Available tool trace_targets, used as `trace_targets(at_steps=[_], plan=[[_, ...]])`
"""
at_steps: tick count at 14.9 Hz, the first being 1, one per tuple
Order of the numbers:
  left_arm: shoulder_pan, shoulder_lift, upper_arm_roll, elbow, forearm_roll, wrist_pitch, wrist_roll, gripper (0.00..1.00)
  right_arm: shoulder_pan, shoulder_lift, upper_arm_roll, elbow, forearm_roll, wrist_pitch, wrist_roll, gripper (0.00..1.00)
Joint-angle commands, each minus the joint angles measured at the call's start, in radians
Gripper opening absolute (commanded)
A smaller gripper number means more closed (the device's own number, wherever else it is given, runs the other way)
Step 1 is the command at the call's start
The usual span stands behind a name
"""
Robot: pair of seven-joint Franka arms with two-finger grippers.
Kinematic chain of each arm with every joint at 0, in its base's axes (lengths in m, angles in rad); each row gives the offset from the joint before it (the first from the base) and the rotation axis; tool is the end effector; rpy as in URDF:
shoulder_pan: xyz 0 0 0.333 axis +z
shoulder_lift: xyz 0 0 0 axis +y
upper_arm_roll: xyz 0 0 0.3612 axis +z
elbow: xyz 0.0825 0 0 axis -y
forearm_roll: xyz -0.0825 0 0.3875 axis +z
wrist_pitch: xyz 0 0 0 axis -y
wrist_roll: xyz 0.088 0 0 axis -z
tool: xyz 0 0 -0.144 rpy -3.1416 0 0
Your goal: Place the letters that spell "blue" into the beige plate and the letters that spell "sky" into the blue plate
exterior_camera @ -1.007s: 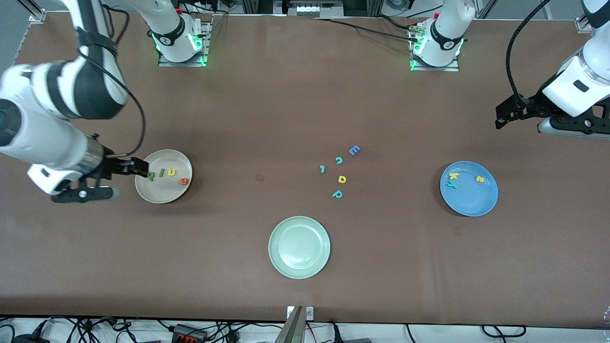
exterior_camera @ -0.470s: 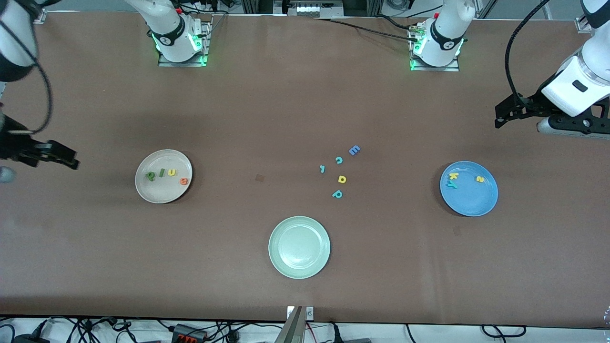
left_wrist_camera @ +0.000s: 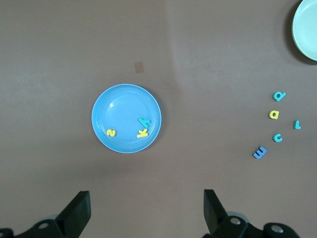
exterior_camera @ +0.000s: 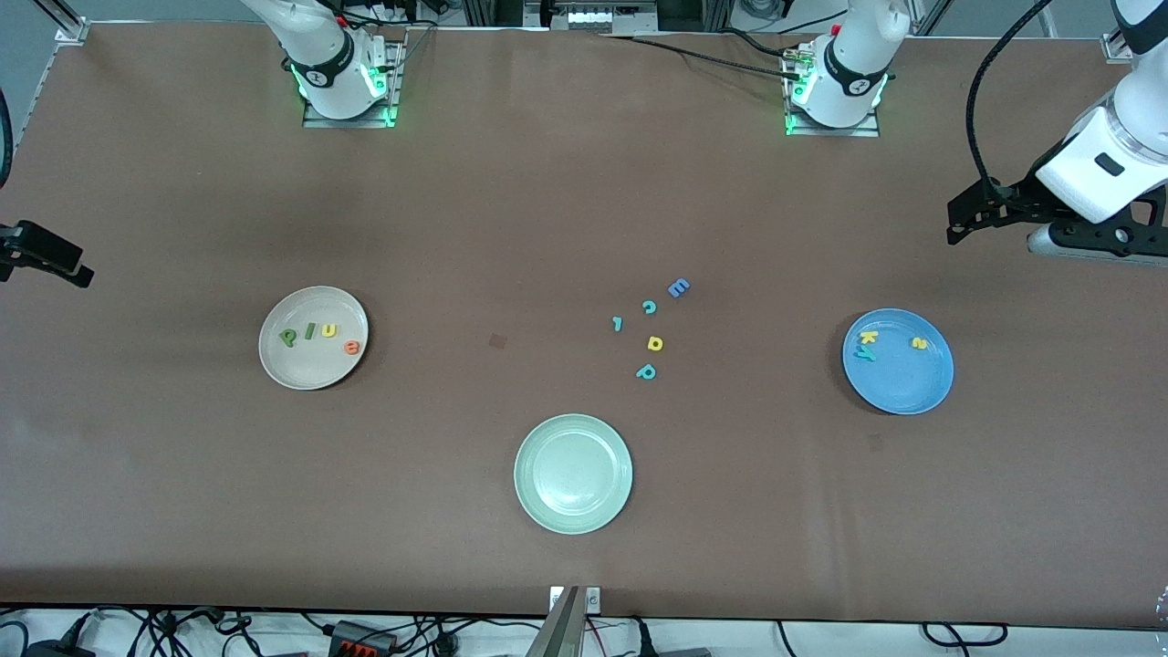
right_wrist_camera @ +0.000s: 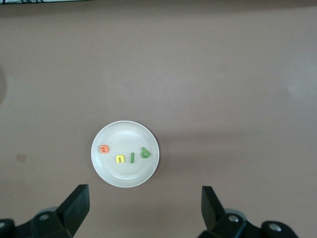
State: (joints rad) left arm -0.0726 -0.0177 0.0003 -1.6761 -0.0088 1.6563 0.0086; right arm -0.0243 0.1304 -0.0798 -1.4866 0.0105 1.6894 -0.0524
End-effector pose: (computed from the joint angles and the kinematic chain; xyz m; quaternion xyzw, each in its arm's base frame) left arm 0.5555 -0.0414 0.5997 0.9992 -0.0401 -0.0012 0.0044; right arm 0.6149 -0.0596 0.6079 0.9990 -0.0257 0.0363 0.0028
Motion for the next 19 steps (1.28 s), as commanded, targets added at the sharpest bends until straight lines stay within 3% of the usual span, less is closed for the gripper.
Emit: trace_targets(at_steps=[1, 8, 19], plan=[[-0.004, -0.01, -0.002, 0.009, 0.018, -0.021, 0.004, 1.0, 0.023, -0.032, 0.014, -0.033, -0.047, -0.042, 0.028, 1.0], [-0.003, -0.011, -0.02, 0.009, 0.018, -0.03, 0.002, 1.0, 0.038, -0.178, 0.009, -0.239, -0.072, 0.018, 0.022, 1.0], [-0.003, -0.007, -0.022, 0.022, 0.018, -0.035, 0.004, 1.0, 0.04, -0.161, 0.011, -0.233, -0.055, 0.01, 0.009, 1.0]])
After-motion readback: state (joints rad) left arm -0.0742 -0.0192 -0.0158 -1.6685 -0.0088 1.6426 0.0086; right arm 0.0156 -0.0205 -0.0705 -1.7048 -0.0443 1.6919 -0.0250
